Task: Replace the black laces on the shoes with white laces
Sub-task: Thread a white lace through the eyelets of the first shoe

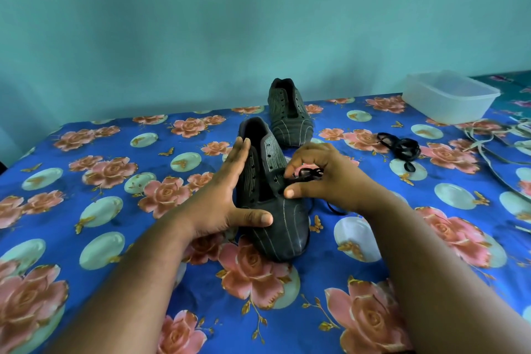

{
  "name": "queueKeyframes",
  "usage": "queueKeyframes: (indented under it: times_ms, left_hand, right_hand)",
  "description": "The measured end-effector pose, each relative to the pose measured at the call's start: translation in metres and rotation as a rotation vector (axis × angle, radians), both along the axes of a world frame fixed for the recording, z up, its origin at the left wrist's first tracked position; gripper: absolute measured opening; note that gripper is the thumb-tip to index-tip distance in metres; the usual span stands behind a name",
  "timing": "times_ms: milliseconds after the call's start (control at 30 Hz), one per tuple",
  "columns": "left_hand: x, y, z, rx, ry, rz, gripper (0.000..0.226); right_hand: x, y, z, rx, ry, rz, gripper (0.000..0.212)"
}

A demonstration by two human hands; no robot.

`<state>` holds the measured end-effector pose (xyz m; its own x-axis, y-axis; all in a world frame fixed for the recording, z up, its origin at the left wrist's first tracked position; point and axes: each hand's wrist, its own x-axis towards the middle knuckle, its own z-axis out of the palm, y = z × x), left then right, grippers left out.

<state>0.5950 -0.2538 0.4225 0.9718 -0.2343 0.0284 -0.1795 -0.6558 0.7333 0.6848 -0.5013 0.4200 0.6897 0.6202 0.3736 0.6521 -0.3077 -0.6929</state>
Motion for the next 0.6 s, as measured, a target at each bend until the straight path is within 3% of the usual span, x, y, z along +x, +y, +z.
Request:
queueKeyframes:
  times_ms: [267,600]
  left_hand:
    - [0.0004,0.0004,-0.0006,-0.002,-0.004,0.001,0.146]
    - [0.0013,0.0008,-0.0015,0.009,-0.007,0.001,0.146]
  right_hand:
    - [-0.0044,0.0013,0.0058,0.027,0.045,0.056,0.009]
    - [0.0026,-0.0038,0.0097,0.254,-0.028,-0.483,0.019]
